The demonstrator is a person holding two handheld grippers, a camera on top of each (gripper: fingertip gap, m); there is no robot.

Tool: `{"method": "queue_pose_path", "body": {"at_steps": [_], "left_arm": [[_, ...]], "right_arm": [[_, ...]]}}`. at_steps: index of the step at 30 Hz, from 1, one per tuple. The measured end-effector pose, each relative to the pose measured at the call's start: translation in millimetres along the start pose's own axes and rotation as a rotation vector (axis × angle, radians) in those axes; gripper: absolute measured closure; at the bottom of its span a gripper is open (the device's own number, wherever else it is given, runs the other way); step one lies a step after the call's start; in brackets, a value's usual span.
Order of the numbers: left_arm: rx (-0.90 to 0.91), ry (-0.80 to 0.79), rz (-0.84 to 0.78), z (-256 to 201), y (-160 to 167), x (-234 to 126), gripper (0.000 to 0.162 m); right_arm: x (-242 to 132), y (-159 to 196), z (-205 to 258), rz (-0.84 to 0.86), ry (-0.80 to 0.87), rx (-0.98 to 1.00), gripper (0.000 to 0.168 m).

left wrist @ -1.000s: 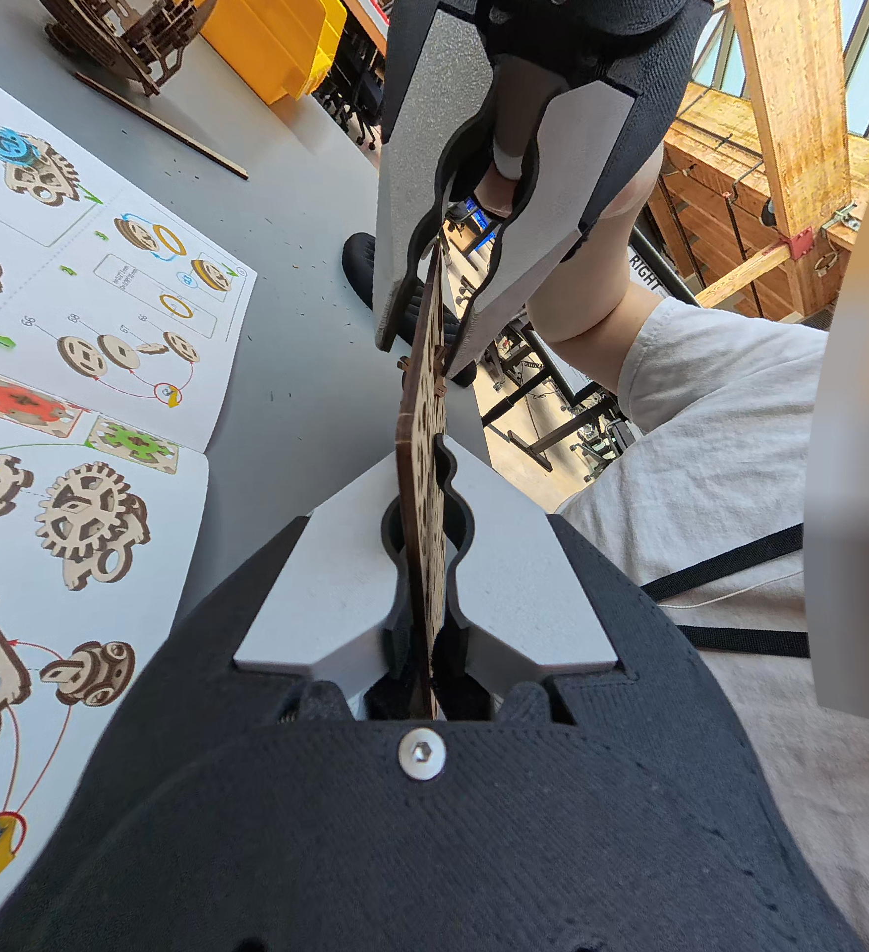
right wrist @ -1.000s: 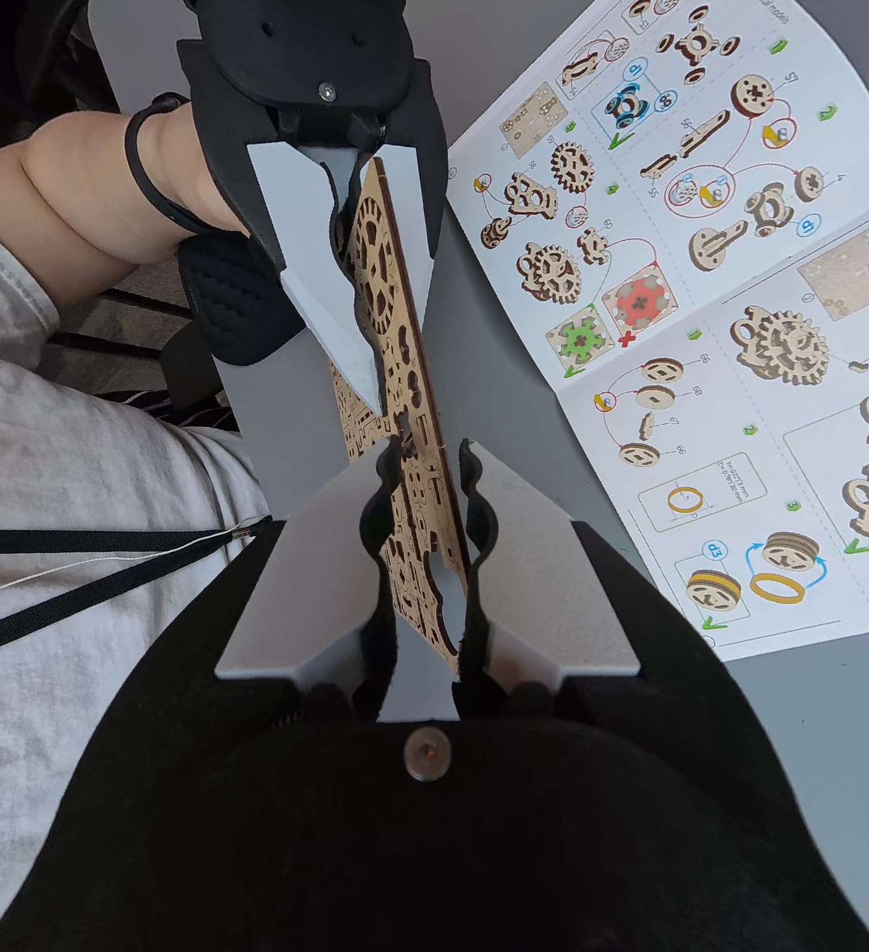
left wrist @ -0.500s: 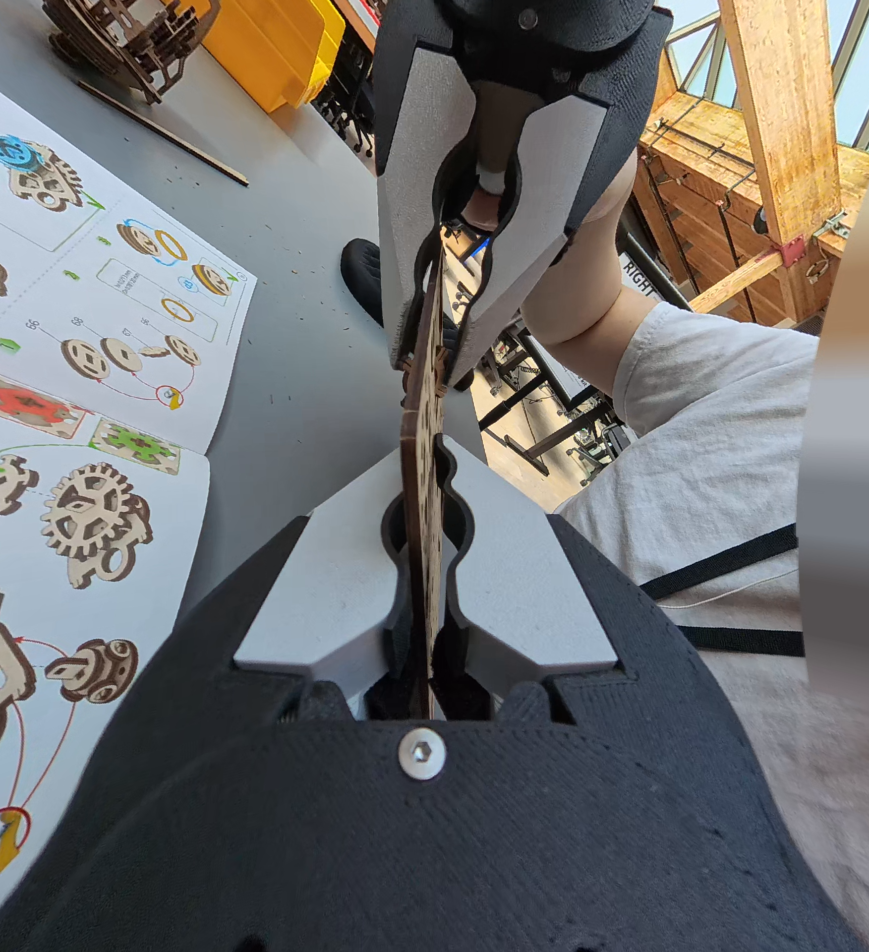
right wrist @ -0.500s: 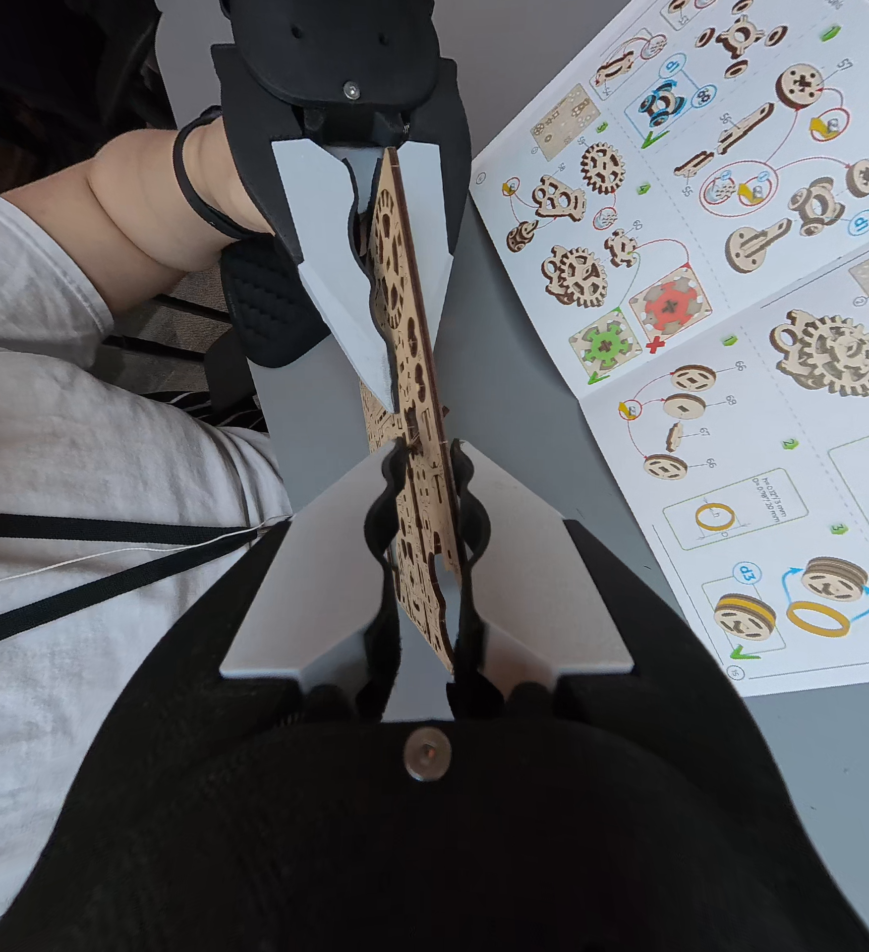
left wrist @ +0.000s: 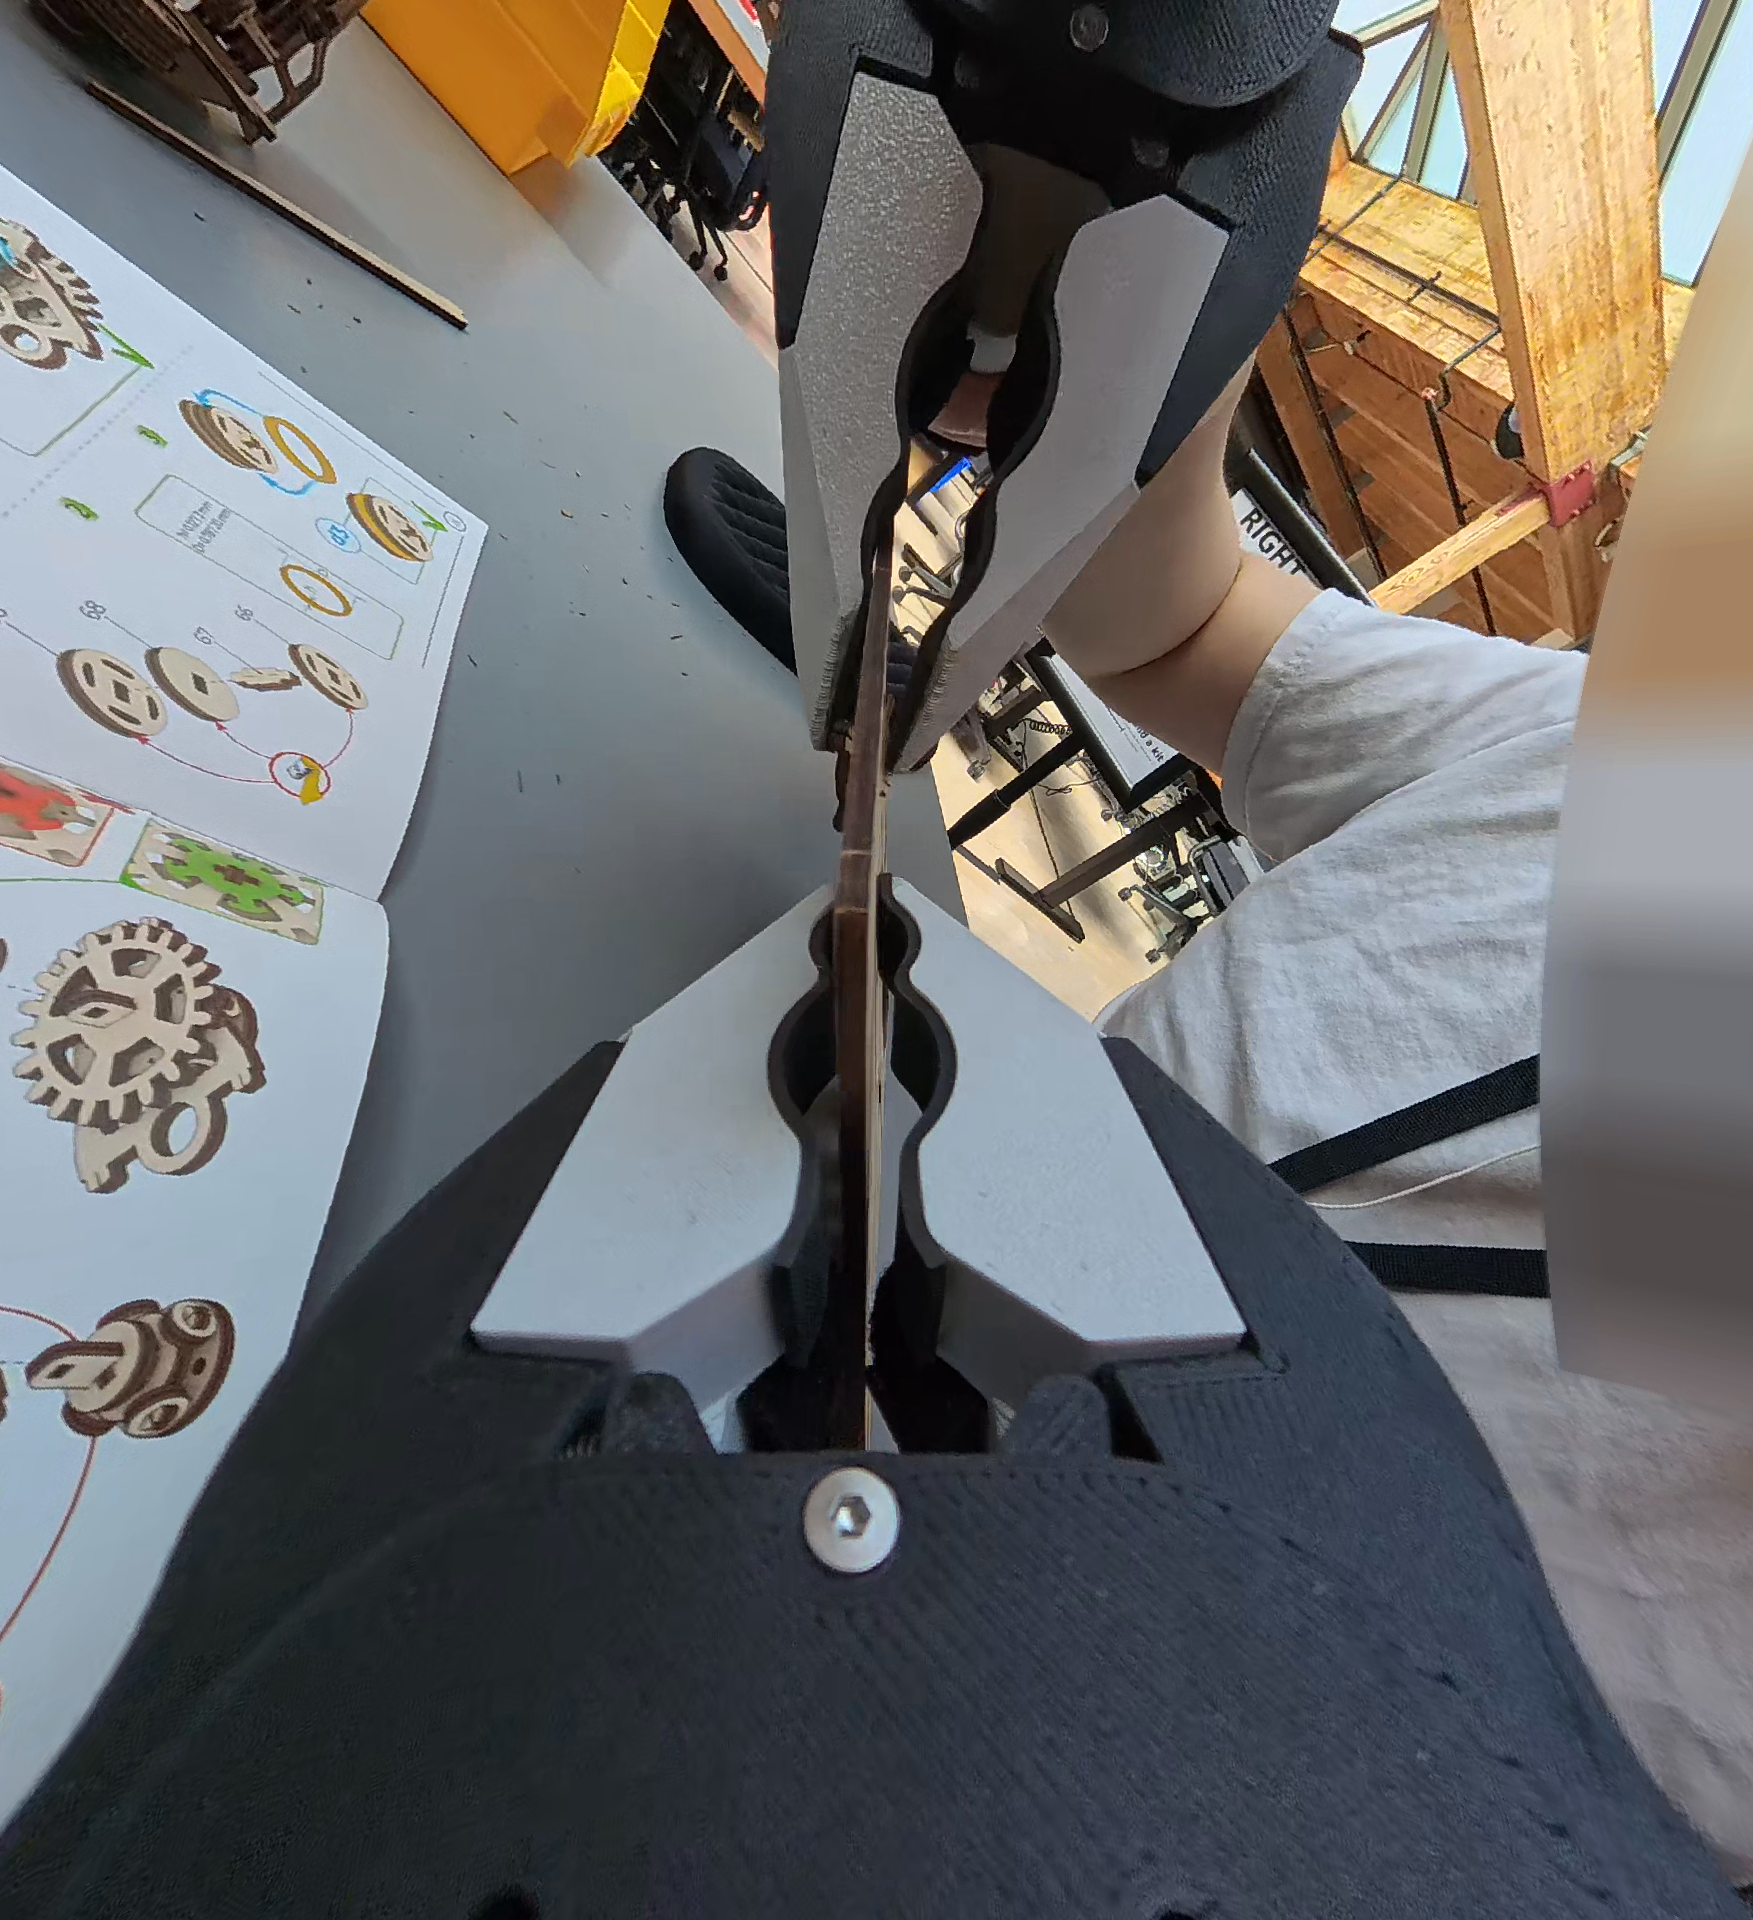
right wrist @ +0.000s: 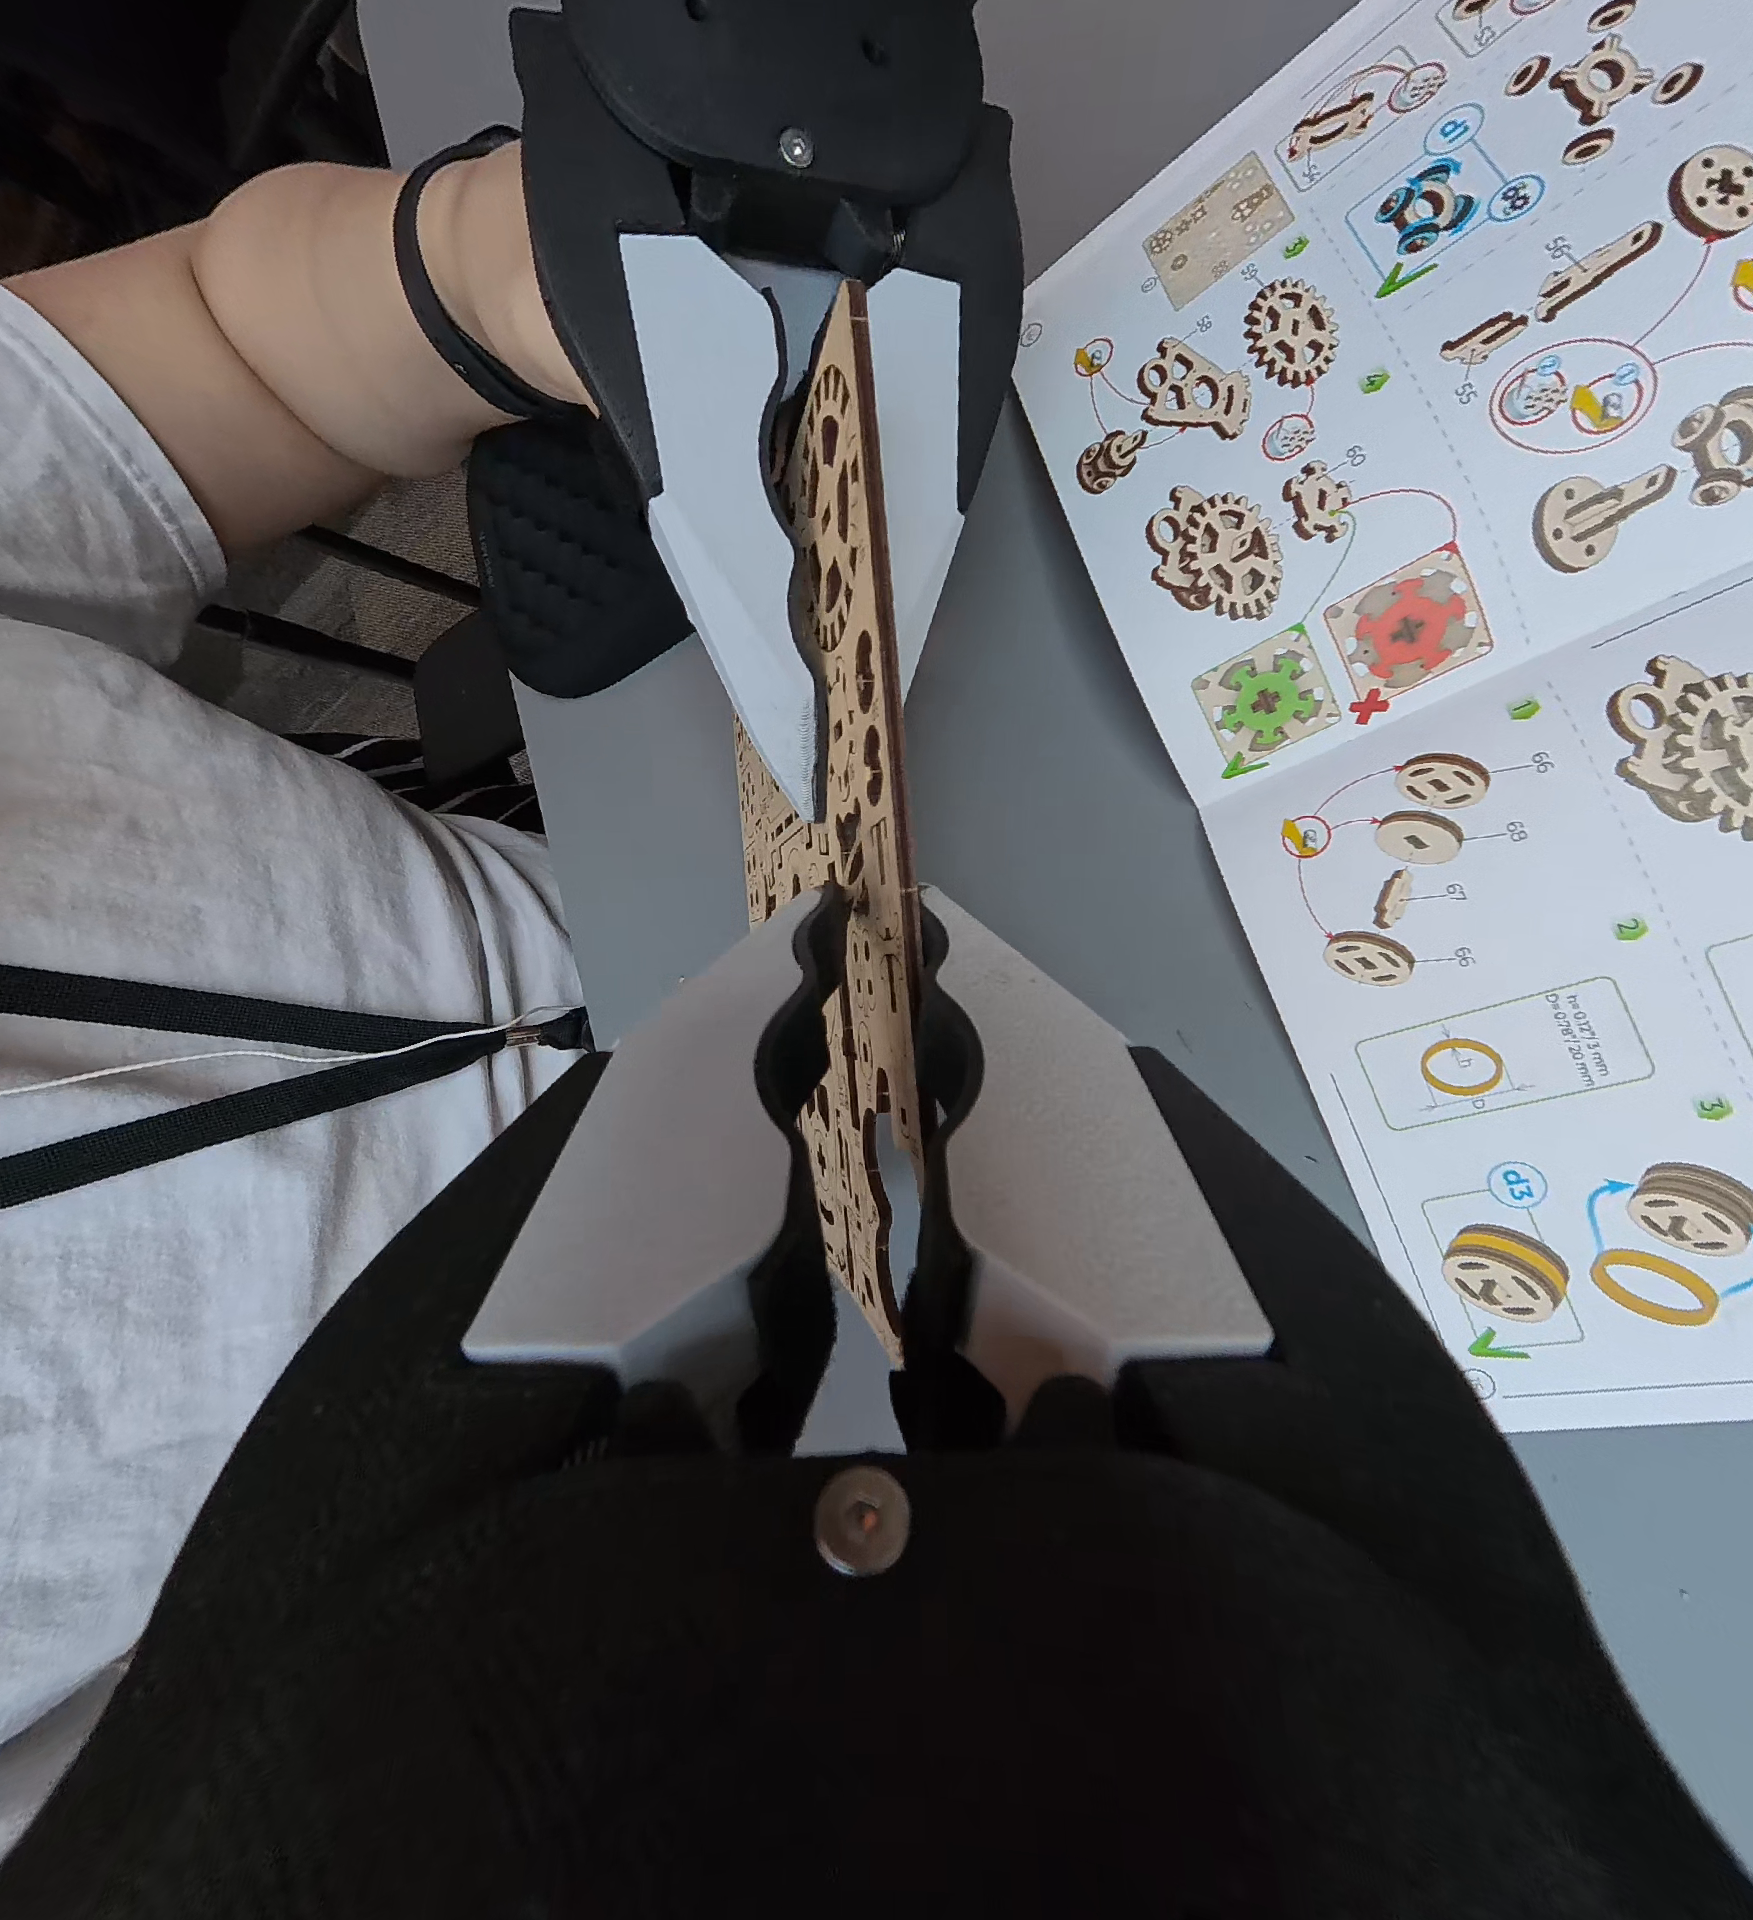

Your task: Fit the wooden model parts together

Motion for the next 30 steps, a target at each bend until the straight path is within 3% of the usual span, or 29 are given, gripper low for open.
{"method": "queue_pose_path", "body": {"at_steps": [10,13,15,20,26,30], "left_arm": [[0.005,0.003,0.008,-1,0,1,0.162],[0.001,0.055,0.023,-2,1,3,0.161],[-0.009,0.074,0.029,0,1,2,0.161],[-0.028,0.159,0.042,1,2,2,0.161],[-0.007,0.297,0.036,-6,1,2,0.162],[-0.018,0.268,0.008,-3,0,-1,0.162]], "right_arm": [[1,2,0,-0.007,-0.013,-0.026,0.159],[-2,4,4,-0.003,-0.047,-0.195,0.155],[-6,5,8,-0.032,-0.031,-0.341,0.136],[-25,5,14,-0.159,-0.036,-0.574,0.126],[-60,4,-16,-0.478,-0.345,-0.441,0.142],[-57,10,-31,-0.654,-0.562,-0.285,0.141]]}}
Point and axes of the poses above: each gripper's, where its closed fingertips meet, x out along the fingers, y out of its underside, z = x × y across the jaws, the point moved 10 cm from there along -x, back along the fingers, and after that the axes turned 1 degree about z, right-handed, at the moved point
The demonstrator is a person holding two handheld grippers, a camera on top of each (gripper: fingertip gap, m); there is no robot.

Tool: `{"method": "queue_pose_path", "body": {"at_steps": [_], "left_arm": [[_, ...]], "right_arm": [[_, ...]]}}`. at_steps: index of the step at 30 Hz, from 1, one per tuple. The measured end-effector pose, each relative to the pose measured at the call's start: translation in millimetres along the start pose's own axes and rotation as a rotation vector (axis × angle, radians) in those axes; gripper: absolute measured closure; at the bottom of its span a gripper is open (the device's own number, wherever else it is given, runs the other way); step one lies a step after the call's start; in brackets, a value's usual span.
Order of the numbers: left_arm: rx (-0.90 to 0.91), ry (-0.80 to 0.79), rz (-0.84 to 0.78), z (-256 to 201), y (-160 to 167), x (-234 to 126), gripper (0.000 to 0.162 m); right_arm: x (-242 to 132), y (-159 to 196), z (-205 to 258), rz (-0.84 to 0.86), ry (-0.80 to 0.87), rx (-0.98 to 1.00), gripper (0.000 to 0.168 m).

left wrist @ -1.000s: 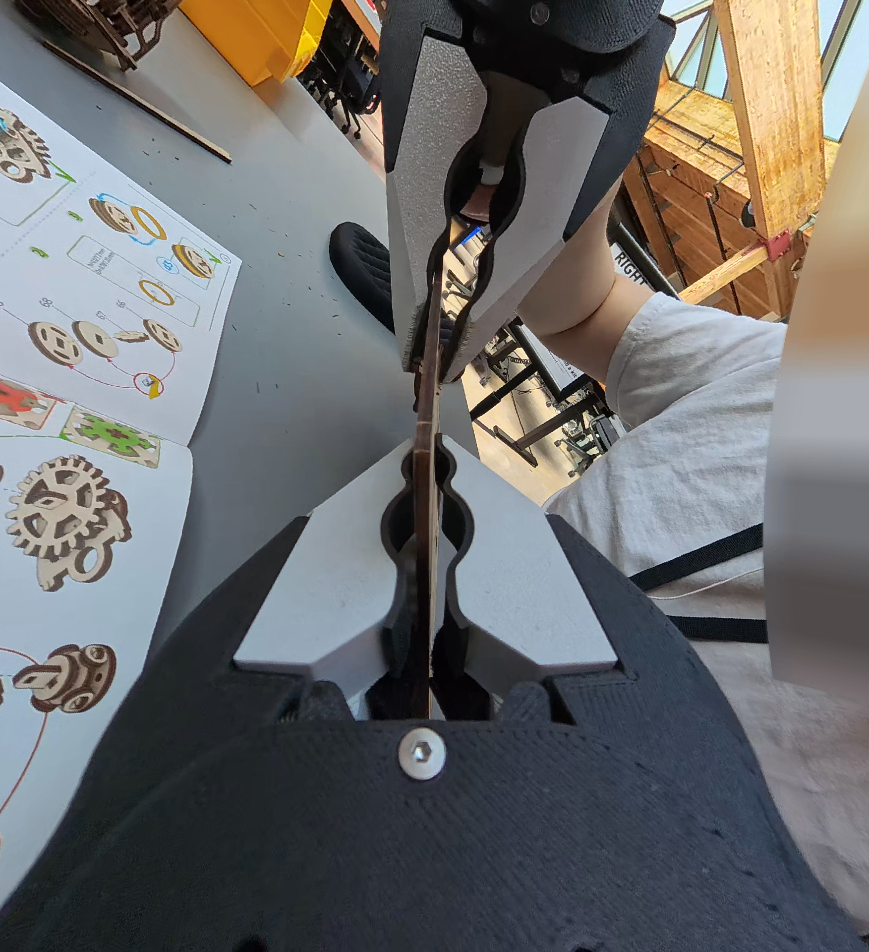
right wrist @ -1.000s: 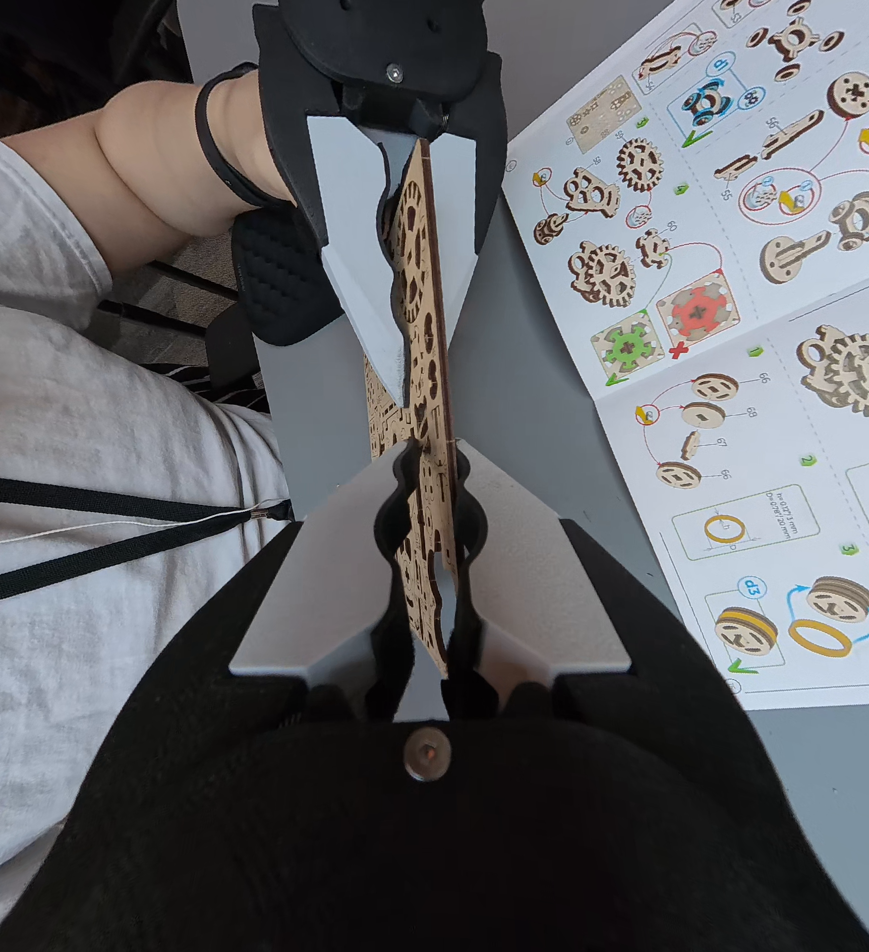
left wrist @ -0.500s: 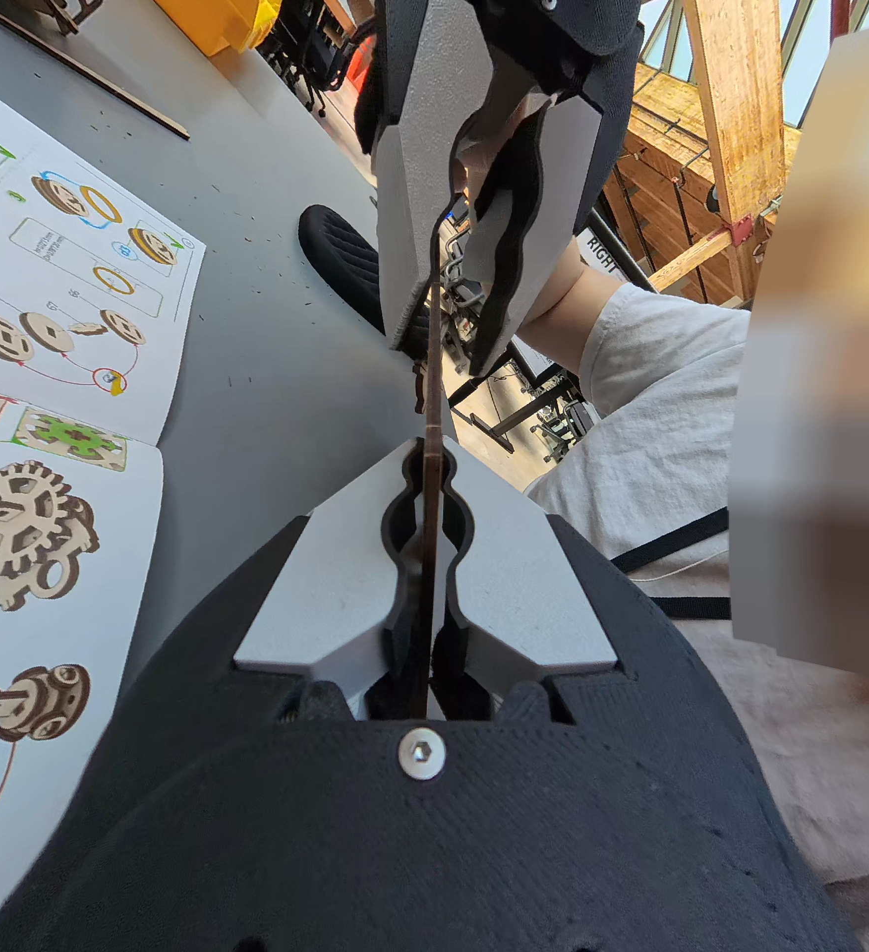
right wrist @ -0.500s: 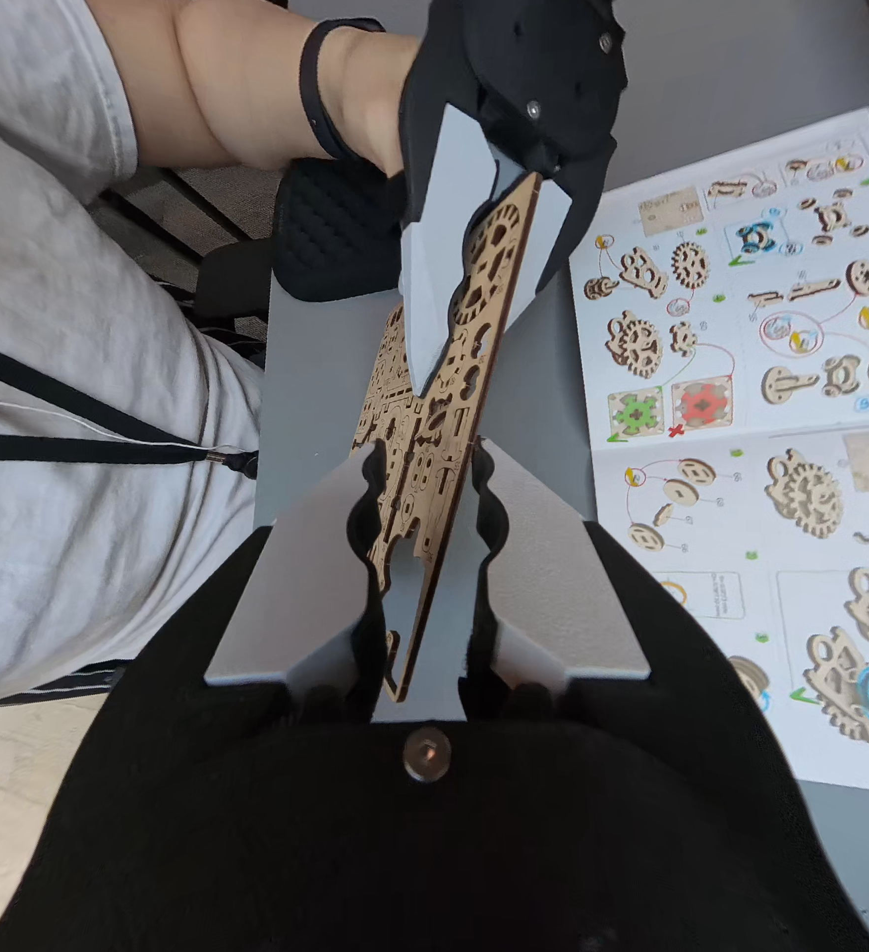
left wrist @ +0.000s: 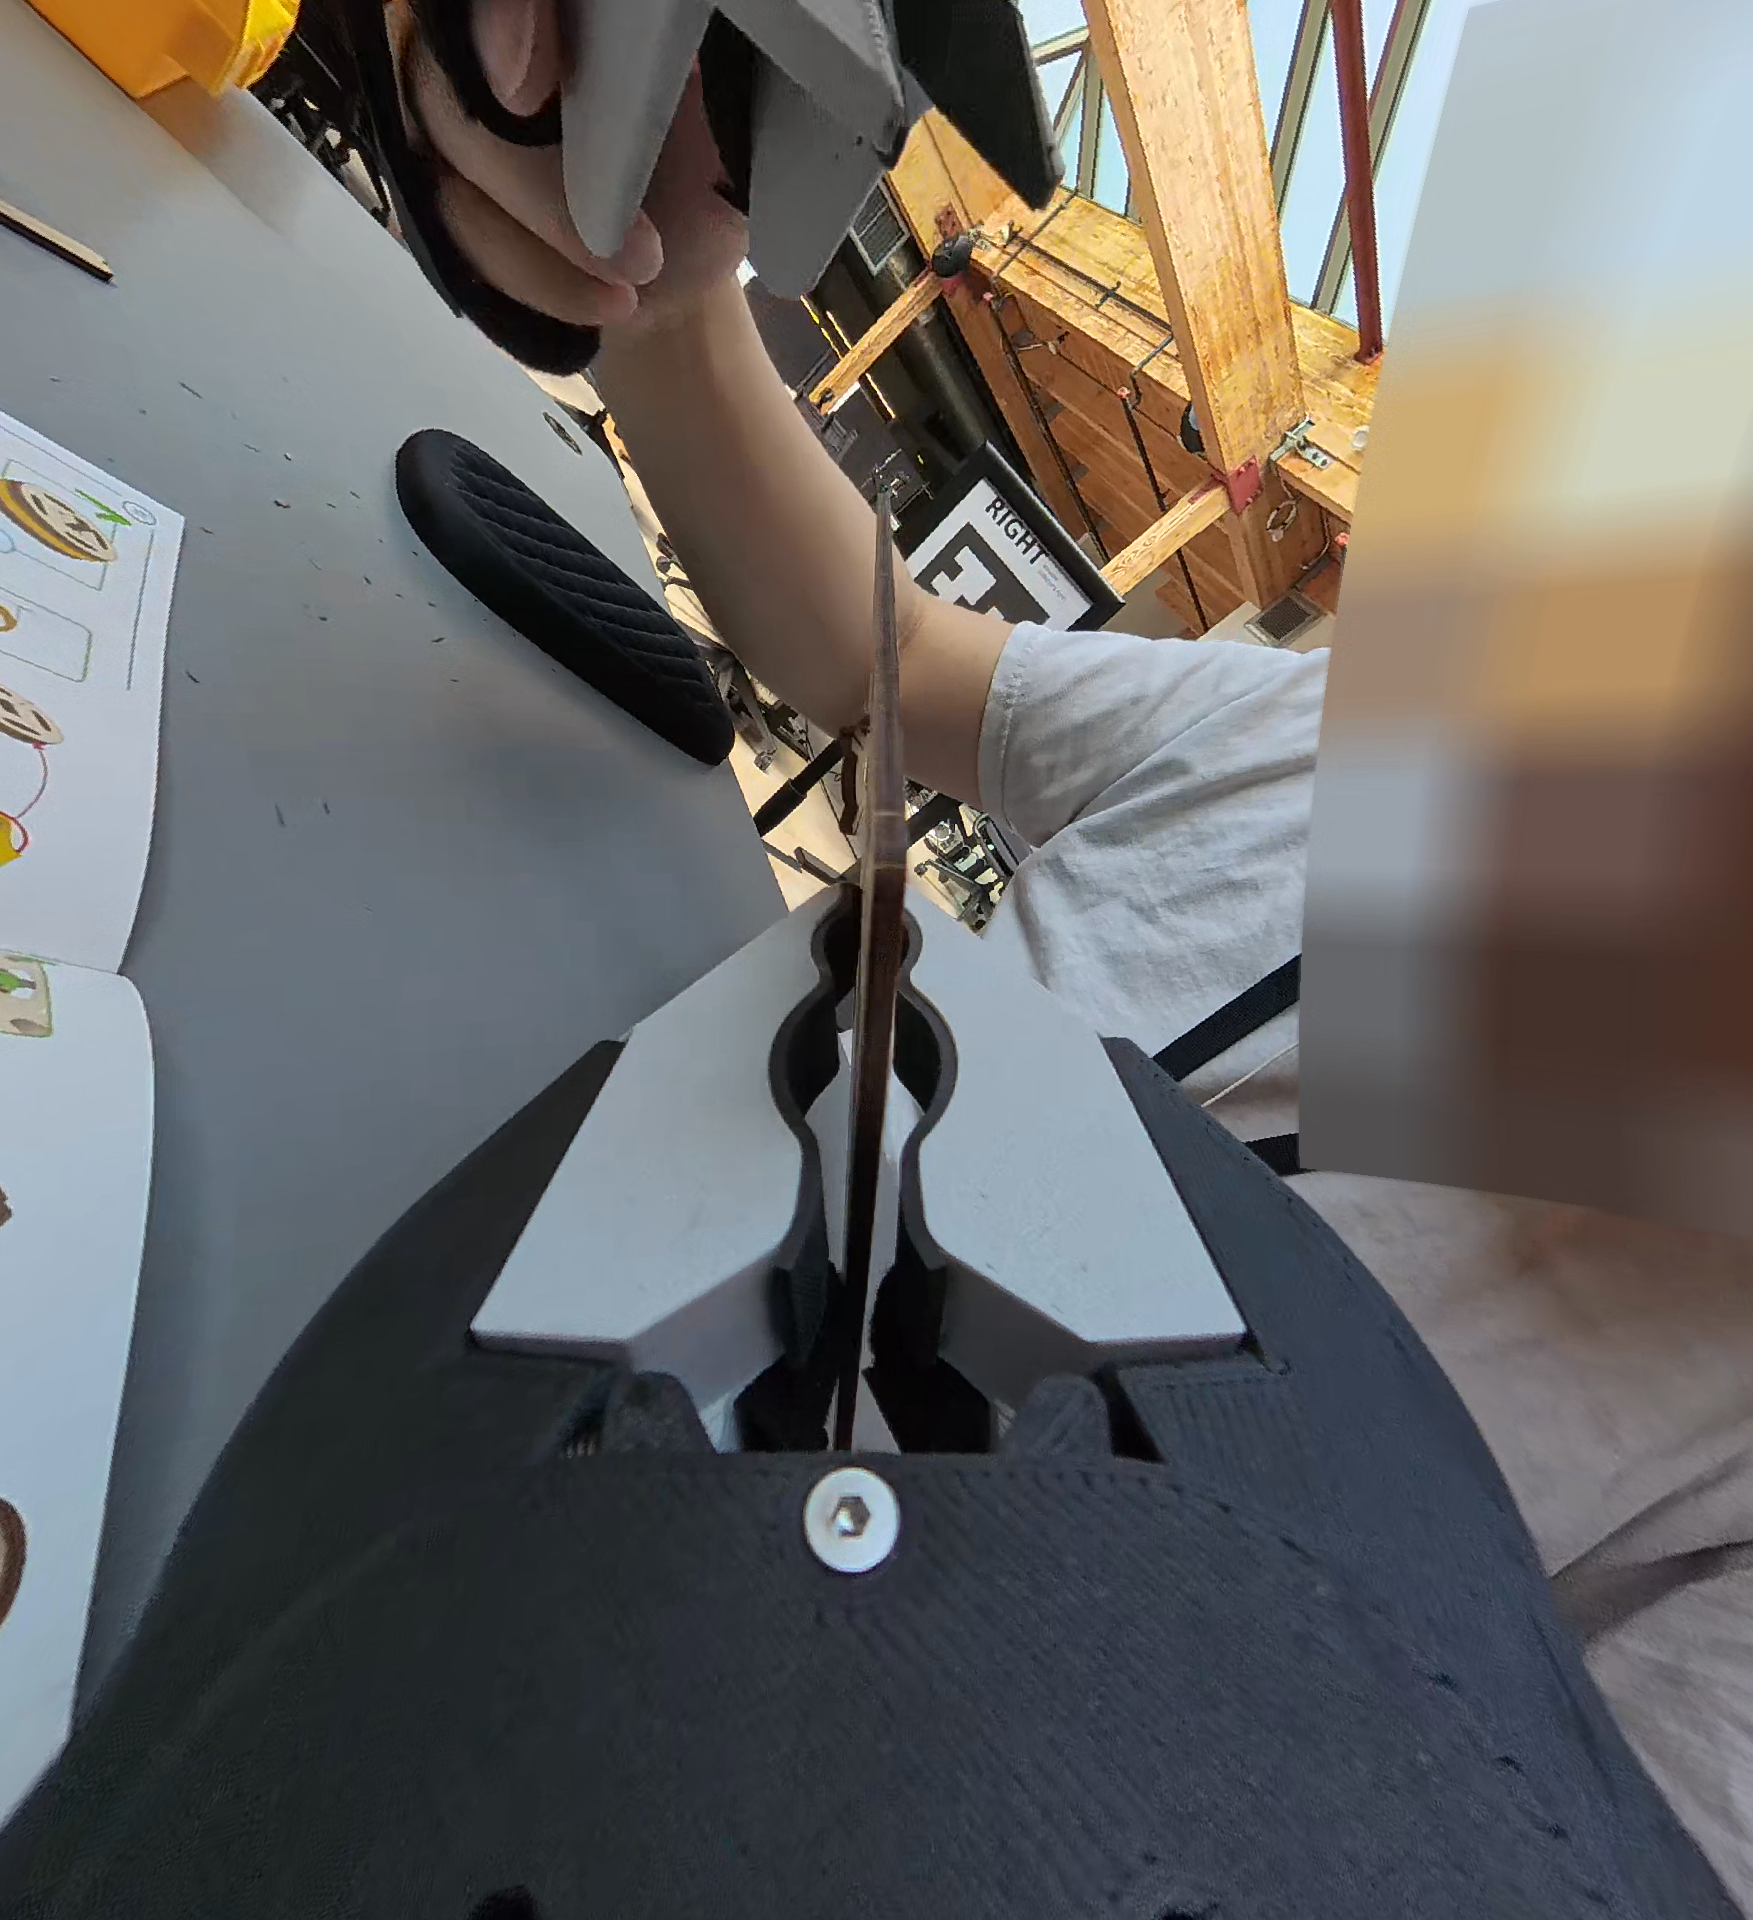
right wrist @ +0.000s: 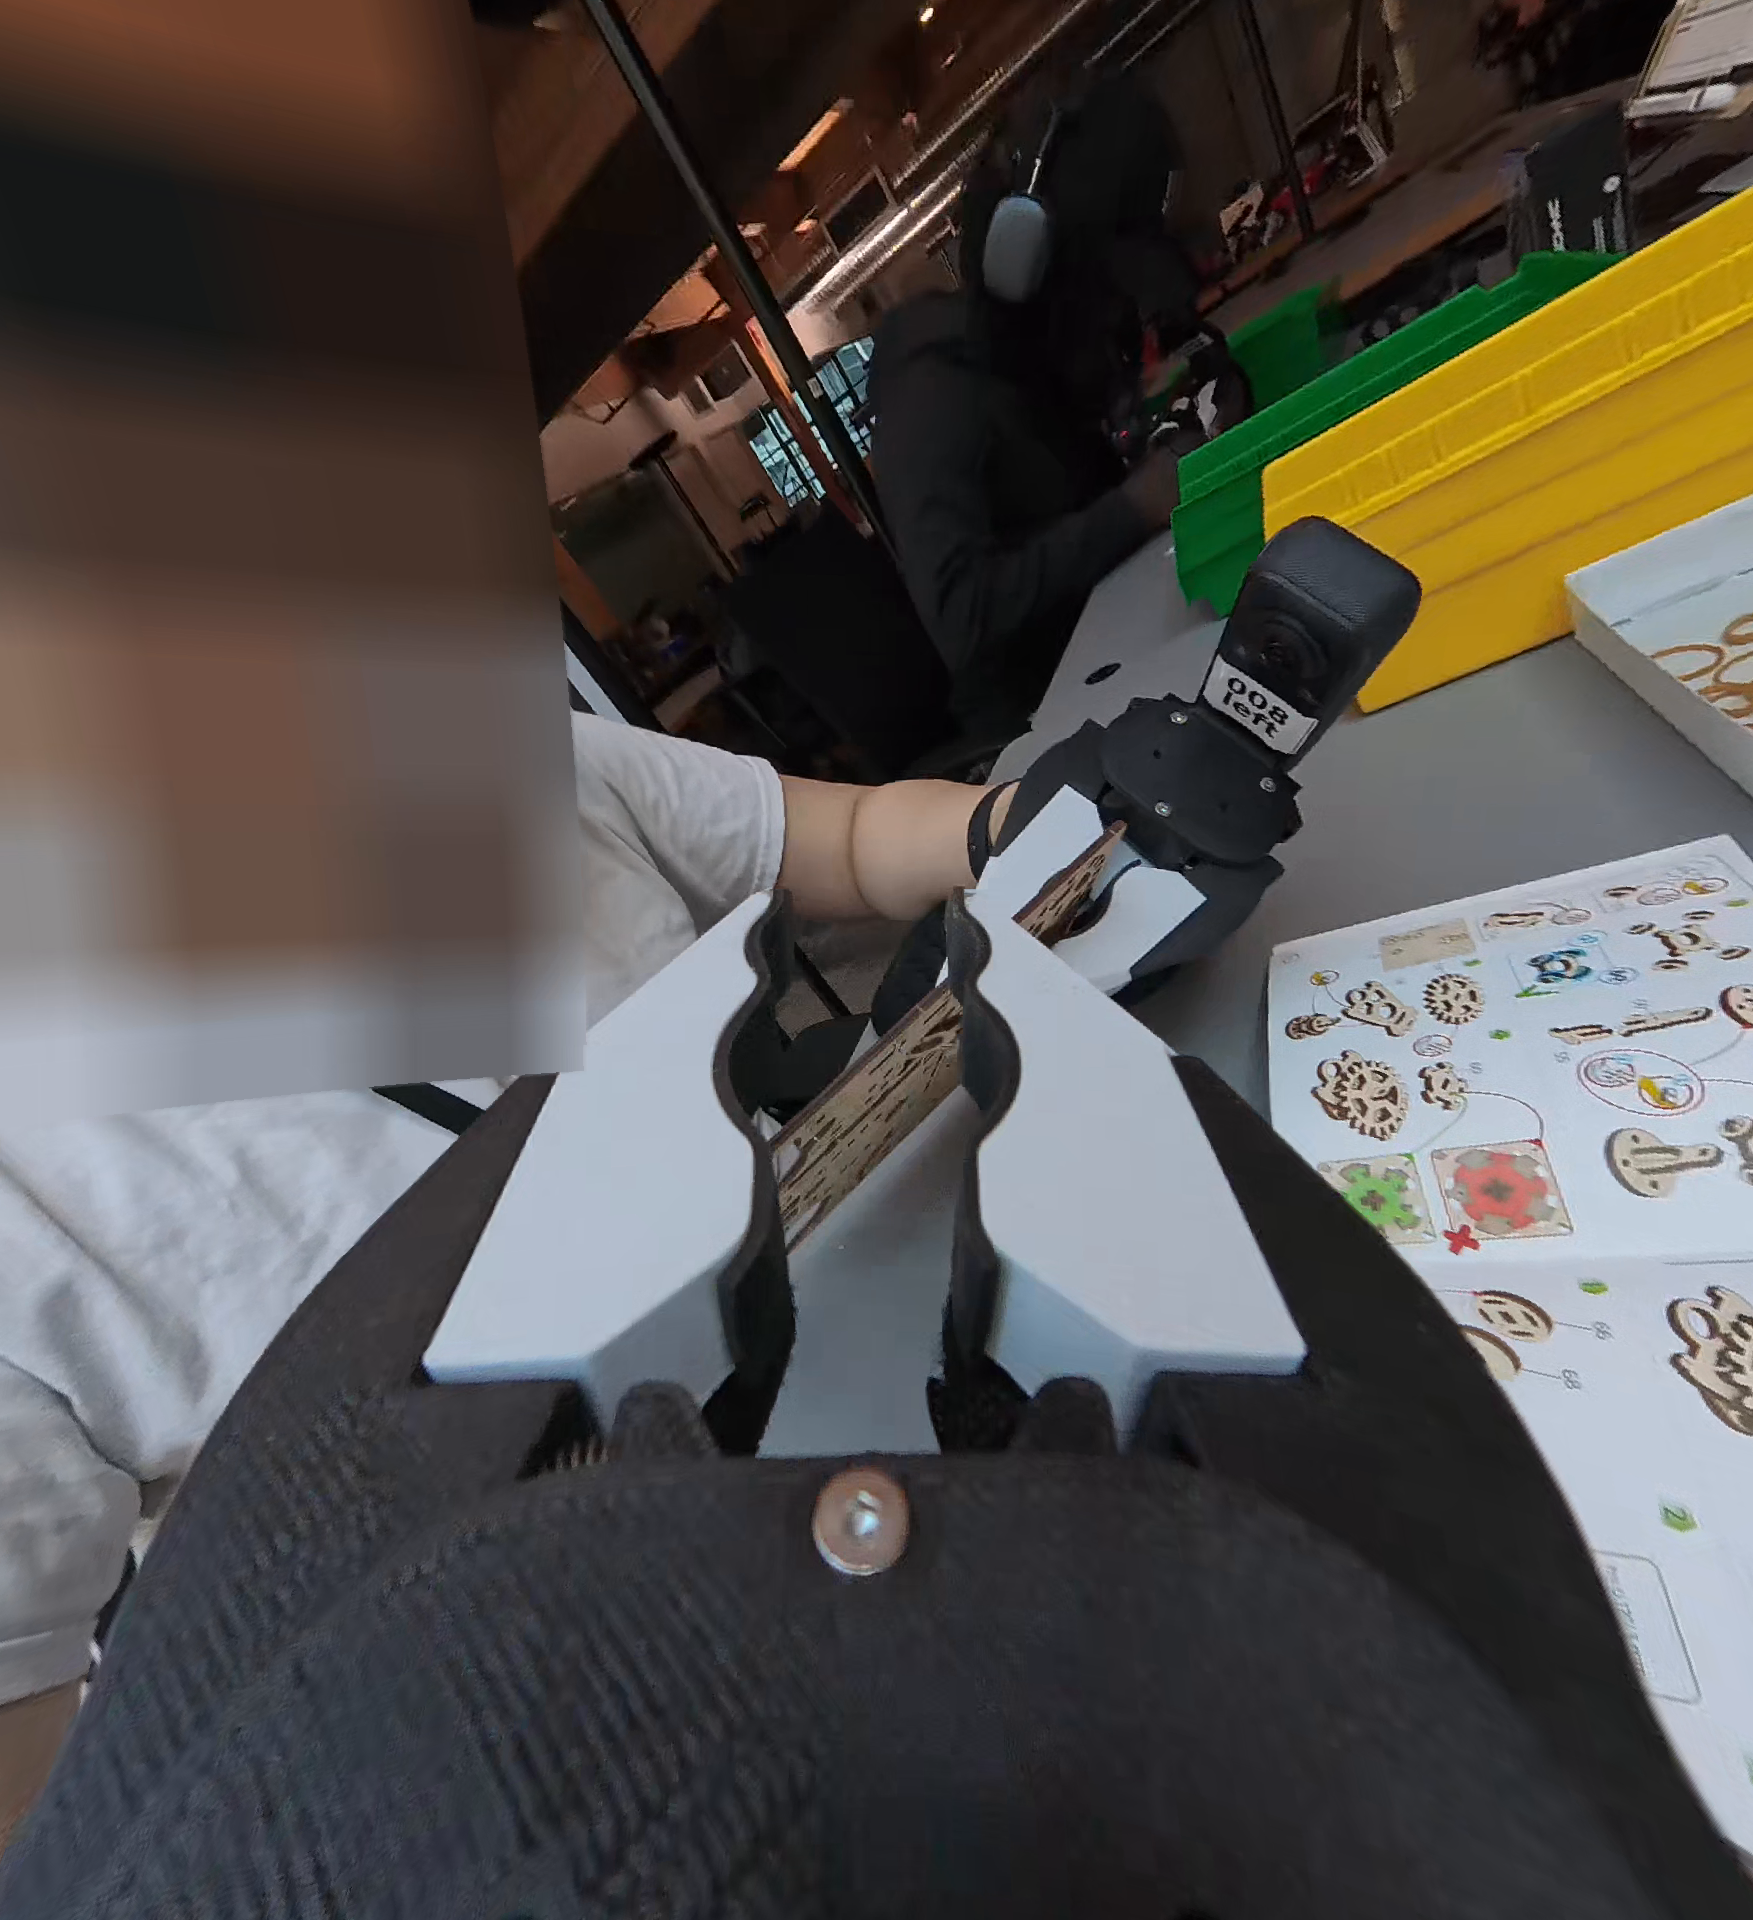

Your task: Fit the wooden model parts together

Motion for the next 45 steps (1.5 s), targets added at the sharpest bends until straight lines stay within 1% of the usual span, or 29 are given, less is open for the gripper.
{"method": "queue_pose_path", "body": {"at_steps": [1,3,5,6,8,10,12,14,15,18,25,28,32,35,40,43,45], "left_arm": [[-0.005,-0.006,-0.007,1,0,-1,0.162],[-0.025,-0.051,-0.023,4,-1,-3,0.162],[-0.035,-0.097,-0.026,7,0,-4,0.162],[-0.036,-0.109,-0.027,7,0,-4,0.162],[-0.031,-0.116,-0.020,7,0,-3,0.162],[-0.032,-0.126,-0.013,7,0,-2,0.162],[-0.033,-0.125,-0.007,7,0,-2,0.162],[-0.033,-0.128,-0.009,7,1,-2,0.162],[-0.034,-0.132,-0.007,7,1,-2,0.162],[-0.038,-0.143,0.000,8,1,-2,0.162],[-0.030,-0.134,0.013,7,2,-1,0.162],[-0.012,-0.146,0.018,6,2,-1,0.161],[-0.019,-0.137,0.004,6,1,-1,0.162],[-0.026,-0.143,0.015,7,2,-1,0.162],[-0.034,-0.124,-0.003,7,1,-1,0.161],[-0.036,-0.152,0.009,8,2,-1,0.162],[-0.040,-0.167,-0.001,9,1,-2,0.161]], "right_arm": [[1,3,1,0.019,0.044,-0.031,0.139],[7,9,7,0.150,0.214,-0.140,0.128],[19,9,21,0.272,0.335,-0.254,0.122],[27,8,29,0.320,0.368,-0.300,0.123],[40,7,38,0.451,0.497,-0.386,0.125],[55,11,42,0.595,0.583,-0.492,0.130],[66,18,40,0.729,0.659,-0.583,0.131],[74,25,37,0.811,0.693,-0.594,0.134],[76,26,36,0.824,0.688,-0.577,0.140],[76,28,32,0.824,0.696,-0.557,0.140],[77,30,29,0.810,0.668,-0.486,0.132],[76,28,30,0.778,0.653,-0.467,0.141],[73,27,29,0.751,0.663,-0.434,0.142],[74,30,29,0.769,0.676,-0.450,0.142],[73,29,30,0.740,0.705,-0.450,0.140],[74,31,29,0.766,0.726,-0.467,0.138],[74,30,30,0.753,0.751,-0.502,0.136]]}}
Point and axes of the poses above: each gripper's, where its closed fingertips meet, x out along the fingers, y out of its underside, z = x × y across the jaws, the point moved 10 cm from there along -x, back along the fingers, and after that the axes turned 1 degree about z, right-handed, at the moved point
